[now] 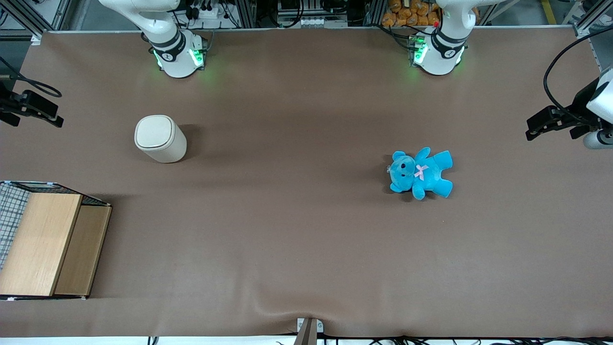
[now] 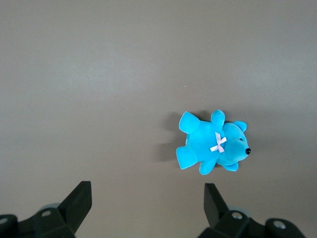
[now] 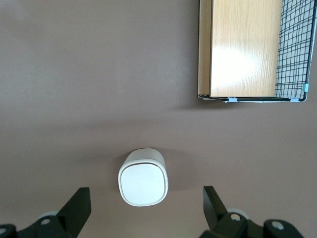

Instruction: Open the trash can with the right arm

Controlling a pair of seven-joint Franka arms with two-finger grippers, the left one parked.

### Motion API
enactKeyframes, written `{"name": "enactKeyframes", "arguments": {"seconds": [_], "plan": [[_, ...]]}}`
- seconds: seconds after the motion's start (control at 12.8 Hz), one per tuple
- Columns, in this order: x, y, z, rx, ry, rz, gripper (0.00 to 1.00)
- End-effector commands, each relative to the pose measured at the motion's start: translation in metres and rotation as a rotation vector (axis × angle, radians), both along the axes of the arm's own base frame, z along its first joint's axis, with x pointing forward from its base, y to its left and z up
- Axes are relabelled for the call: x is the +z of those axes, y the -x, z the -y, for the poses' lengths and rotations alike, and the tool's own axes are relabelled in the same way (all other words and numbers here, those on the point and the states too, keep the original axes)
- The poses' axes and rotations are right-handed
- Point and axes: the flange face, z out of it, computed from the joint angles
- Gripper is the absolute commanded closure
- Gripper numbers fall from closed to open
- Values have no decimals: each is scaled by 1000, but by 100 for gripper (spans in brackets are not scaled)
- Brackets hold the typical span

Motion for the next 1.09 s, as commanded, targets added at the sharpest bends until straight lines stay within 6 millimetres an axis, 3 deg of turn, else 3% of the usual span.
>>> {"name": "enactKeyframes", "arguments": {"seconds": [0.0,0.39,0.7,1.02], "plan": [[1,-3,0,-3,-18,6,0],[-3,-5,-2,0,-17,-1,0],[-22,-11,-1,-5,-20,-49,0],[-47,-1,-6,-2,-28,-130,0]]}}
